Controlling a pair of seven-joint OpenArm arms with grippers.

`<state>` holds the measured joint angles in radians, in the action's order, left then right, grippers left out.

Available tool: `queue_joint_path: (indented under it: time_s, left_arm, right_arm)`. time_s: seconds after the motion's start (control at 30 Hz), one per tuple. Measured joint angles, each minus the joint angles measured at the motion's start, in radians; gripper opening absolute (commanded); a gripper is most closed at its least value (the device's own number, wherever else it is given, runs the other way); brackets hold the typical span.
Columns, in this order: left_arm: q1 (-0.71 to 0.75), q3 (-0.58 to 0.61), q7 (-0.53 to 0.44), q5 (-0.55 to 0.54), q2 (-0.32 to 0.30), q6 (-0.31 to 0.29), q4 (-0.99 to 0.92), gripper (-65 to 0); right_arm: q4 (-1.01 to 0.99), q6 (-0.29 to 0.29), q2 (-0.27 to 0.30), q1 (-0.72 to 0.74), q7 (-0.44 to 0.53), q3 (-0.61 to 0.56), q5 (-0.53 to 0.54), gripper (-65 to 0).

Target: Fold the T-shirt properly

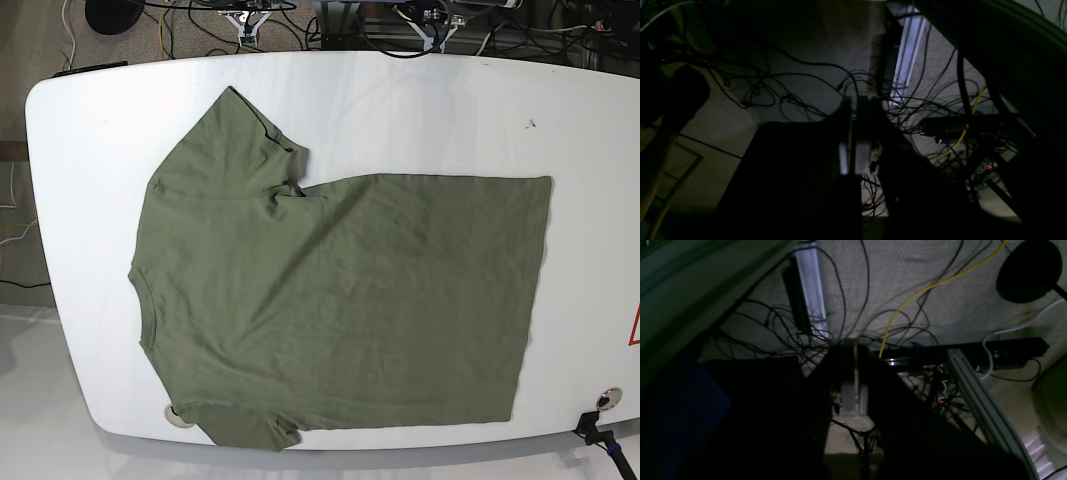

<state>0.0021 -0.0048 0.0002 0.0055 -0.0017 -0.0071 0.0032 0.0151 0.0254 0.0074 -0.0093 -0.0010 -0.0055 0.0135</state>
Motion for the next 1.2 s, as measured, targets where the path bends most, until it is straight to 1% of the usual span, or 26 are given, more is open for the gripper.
queue_joint_path:
  time_s: [0.03,0.07,0.1,0.17,0.23,0.37,0.47,0.83,1.2]
  left_arm:
    - [0.0,0.004,0.0,-0.004,0.001,0.001,-0.002,-64.5]
    - [0.007,0.004,-0.003,-0.003,0.001,0.001,0.012,-64.5]
    - [0.01,0.004,-0.011,-0.004,0.001,0.001,0.013,-64.5]
    - [0.012,0.004,-0.011,-0.003,0.0,0.0,0.012,-64.5]
    - [0.015,0.004,-0.008,-0.004,-0.001,0.0,0.013,-64.4]
    - [0.015,0.004,-0.001,-0.003,-0.002,0.0,0.011,-64.3]
    - [0.015,0.003,-0.017,-0.003,-0.002,0.0,0.014,-64.3]
    - [0.037,0.003,-0.026,-0.003,-0.002,0.0,0.031,-64.3]
    - [0.051,0.004,-0.016,-0.006,-0.001,0.0,0.049,-63.8]
  right_arm:
    - [-0.006,-0.005,-0.005,0.003,0.0,0.004,-0.01,-64.2]
    - [-0.013,-0.024,-0.008,0.009,0.0,0.005,-0.01,-64.0]
    - [-0.012,-0.025,-0.008,0.009,0.0,0.005,-0.01,-64.2]
    - [0.012,0.018,0.005,-0.003,0.019,0.004,-0.006,-64.1]
    - [0.012,0.001,0.01,-0.003,0.005,0.004,-0.006,-64.2]
    - [0.013,0.001,0.014,-0.005,0.0,0.005,-0.006,-64.1]
    - [0.016,0.001,0.011,-0.005,-0.001,0.005,-0.006,-64.1]
    - [0.015,0.004,0.01,-0.006,0.0,0.005,-0.006,-64.1]
    - [0.017,0.0,0.02,-0.014,-0.004,0.006,-0.007,-64.7]
